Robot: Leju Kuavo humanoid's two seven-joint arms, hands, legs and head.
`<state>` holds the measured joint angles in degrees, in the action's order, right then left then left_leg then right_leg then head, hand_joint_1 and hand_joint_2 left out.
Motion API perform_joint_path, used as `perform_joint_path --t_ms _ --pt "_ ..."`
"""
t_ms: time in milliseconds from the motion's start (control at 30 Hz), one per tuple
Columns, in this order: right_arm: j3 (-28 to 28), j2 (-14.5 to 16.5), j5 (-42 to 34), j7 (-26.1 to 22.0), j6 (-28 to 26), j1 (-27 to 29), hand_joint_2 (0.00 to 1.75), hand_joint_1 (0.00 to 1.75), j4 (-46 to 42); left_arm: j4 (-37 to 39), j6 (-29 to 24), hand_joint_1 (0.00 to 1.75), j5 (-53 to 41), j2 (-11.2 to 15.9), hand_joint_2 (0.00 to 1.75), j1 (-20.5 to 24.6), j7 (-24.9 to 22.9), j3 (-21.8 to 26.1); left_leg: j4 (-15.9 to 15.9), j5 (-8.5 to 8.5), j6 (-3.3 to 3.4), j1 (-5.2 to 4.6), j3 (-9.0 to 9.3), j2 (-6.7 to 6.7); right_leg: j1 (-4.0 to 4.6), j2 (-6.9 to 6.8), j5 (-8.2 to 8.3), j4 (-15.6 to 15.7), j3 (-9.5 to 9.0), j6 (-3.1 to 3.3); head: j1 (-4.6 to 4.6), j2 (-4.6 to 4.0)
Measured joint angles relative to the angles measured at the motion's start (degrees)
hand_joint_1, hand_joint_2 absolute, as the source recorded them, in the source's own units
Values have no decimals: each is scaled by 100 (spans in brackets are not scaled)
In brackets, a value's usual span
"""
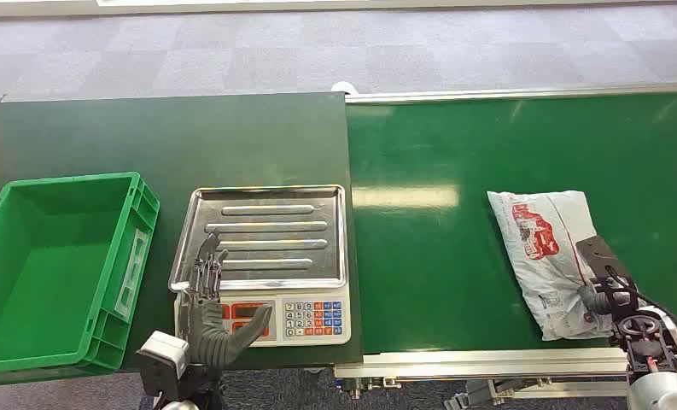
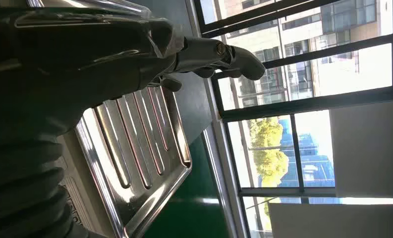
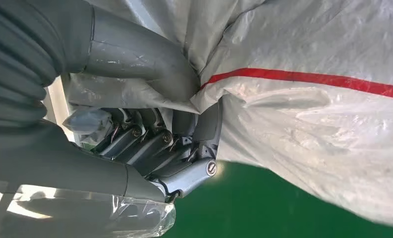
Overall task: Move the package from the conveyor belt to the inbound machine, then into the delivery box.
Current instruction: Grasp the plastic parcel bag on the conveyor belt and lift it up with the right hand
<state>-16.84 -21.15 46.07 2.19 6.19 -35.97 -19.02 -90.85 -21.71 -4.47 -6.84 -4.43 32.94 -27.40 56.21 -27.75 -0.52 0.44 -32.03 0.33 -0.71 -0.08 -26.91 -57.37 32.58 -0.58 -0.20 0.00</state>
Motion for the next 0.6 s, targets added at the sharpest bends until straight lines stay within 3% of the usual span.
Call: perform_joint_path --t_ms 333,600 --pt "3 346 -98 -726 -1703 -137 175 175 -573 -96 -185 0 -105 -4 175 -124 -11 85 0 1 0 0 2 -1 0 0 0 0 1 0 -1 0" --pt "426 859 -884 -1499 -2728 592 175 175 -2804 -104 -209 0 -141 -21 175 -130 13 155 -1 1 -1 1 -6 -2 2 -9 -1 -1 10 1 -1 0"
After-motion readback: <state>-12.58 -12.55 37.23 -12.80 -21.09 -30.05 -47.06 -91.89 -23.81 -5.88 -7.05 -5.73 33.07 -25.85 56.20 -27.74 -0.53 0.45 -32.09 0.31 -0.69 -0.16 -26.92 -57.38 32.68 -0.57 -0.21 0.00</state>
